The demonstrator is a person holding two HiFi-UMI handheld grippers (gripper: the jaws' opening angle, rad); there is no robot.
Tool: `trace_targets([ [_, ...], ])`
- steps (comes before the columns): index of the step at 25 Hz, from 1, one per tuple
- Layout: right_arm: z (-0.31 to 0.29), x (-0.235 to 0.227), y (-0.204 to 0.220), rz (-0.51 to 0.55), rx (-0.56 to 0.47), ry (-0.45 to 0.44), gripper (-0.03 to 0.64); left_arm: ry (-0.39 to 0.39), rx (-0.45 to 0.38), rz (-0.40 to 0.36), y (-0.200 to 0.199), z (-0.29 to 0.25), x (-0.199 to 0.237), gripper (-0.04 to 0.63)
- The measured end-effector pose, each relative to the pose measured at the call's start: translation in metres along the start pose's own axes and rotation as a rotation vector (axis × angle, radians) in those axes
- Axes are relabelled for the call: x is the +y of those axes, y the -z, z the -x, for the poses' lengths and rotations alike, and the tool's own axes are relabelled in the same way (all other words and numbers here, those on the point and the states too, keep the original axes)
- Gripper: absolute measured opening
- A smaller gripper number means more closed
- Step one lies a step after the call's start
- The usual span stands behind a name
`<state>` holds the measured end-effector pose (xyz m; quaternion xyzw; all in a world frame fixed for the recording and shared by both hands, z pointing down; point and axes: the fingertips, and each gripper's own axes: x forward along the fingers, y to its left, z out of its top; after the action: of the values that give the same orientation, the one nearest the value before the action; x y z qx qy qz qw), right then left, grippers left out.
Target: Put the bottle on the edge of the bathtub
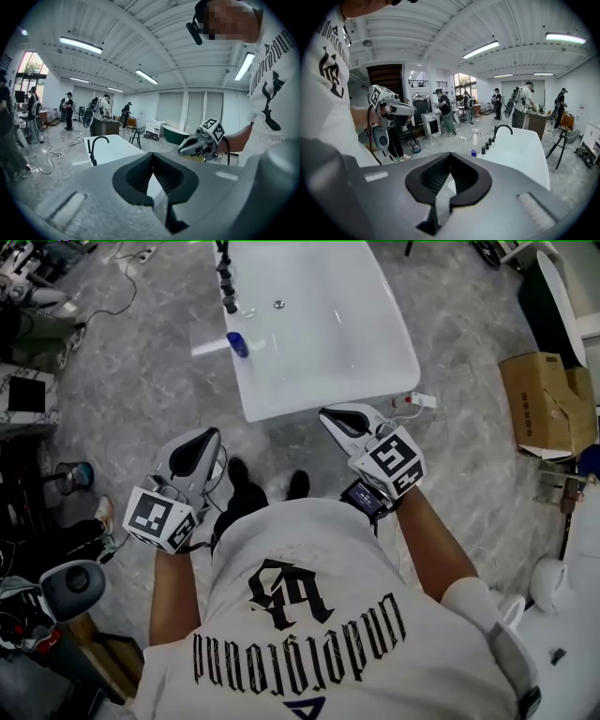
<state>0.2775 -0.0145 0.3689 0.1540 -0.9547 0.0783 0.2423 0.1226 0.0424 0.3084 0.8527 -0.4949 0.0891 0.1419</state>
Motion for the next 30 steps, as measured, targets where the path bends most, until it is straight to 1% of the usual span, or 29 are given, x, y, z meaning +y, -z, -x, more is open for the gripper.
trace_targets([
  [2,0.004,0.007,0.002,0.004,0.004,-0.005,0.002,-0.019,0.009,0.003,-0.001,0.009,-0.004,0.008],
  [5,0.005,0.02,0.003,0.007,-0.001,-0.012,0.002,-0.016,0.006,-0.005,0.004,0.021,-0.007,0.008],
  [9,0.005,0.045,0.007,0.007,-0.011,-0.027,0.002,0.012,0.01,0.023,0.007,0.031,-0.013,0.008],
  [12,0.006,0.067,0.006,0.013,-0.012,-0.022,0.002,0.046,-0.004,0.011,0.012,0.044,-0.016,0.008],
  [14,0.006,0.083,0.006,0.012,-0.01,-0.007,0.002,0.06,0.002,0.009,0.015,0.057,-0.018,0.008],
  [16,0.005,0.102,0.007,0.001,-0.009,0.007,0.002,0.071,0.006,0.011,0.021,0.074,-0.018,0.008],
  [19,0.003,0.129,0.005,-0.01,-0.004,0.031,0.002,0.077,-0.009,0.021,0.032,0.103,-0.011,0.008],
  [26,0.001,0.203,-0.016,0.024,-0.042,0.071,0.002,0.075,-0.022,0.026,0.053,0.187,-0.001,0.008],
  [30,0.0,0.243,-0.028,0.027,-0.064,0.089,0.002,0.088,-0.039,0.034,0.061,0.228,-0.005,0.008],
])
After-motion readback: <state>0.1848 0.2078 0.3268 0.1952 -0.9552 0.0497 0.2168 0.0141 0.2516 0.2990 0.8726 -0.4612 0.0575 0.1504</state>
